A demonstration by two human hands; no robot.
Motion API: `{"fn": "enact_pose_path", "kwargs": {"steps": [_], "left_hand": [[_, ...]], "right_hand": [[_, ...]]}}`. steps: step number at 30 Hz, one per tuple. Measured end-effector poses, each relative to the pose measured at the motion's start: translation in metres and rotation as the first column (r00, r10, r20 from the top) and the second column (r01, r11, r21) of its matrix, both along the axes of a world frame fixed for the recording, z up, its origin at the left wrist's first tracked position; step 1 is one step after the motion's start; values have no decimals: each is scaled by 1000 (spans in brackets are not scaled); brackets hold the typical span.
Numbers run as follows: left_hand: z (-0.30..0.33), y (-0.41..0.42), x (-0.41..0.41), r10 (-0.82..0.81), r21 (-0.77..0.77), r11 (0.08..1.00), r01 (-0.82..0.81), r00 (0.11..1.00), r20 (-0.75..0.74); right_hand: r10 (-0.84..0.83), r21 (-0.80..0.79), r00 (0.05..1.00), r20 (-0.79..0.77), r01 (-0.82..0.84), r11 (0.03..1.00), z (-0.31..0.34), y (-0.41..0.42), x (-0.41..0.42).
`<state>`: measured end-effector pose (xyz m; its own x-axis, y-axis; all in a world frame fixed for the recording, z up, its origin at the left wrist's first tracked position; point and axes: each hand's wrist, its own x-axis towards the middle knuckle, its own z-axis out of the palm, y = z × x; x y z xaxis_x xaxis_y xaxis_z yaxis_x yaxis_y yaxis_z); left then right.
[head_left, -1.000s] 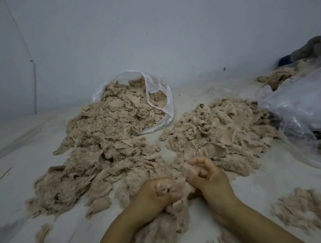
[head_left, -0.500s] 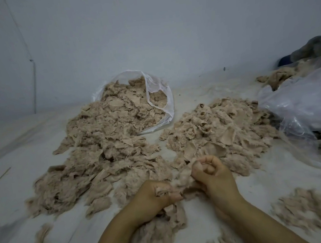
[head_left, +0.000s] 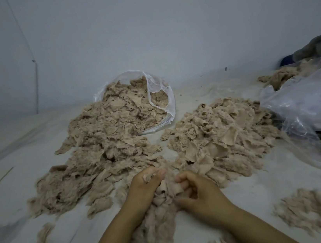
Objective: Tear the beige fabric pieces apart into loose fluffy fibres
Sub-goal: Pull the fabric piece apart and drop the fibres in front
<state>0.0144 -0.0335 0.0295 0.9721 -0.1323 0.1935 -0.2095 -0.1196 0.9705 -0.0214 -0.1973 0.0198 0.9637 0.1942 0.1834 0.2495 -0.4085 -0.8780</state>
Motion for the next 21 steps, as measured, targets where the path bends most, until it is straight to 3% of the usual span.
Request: {"fn": "enact_pose_path", "kwargs": {"steps": [4, 7, 10, 13, 16, 21], "left_hand": [[-1, 2, 3, 25, 173, 984, -36, 998, 64], [-3, 11, 8, 128, 246, 959, -138, 990, 59], [-1, 13, 5, 136, 301, 941, -153, 988, 76], [2, 8, -3, -106, 325, 942, 83, 993, 55], [0, 3, -4, -238, 437, 879, 191, 970, 53], [5, 18, 4, -144, 447, 891, 82, 984, 108]], "right_hand": [[-137, 361, 985, -103, 165, 918, 3, -7, 5], [-67, 527, 971, -228, 181, 830, 6, -11, 5], [23, 530, 964, -265, 126, 838, 7, -8, 2], [7, 521, 966, -257, 133, 843, 7, -3, 0], [-40, 529, 969, -246, 169, 832, 6, -5, 2], [-22, 512, 956, -292, 176, 840, 9, -11, 3]]}}
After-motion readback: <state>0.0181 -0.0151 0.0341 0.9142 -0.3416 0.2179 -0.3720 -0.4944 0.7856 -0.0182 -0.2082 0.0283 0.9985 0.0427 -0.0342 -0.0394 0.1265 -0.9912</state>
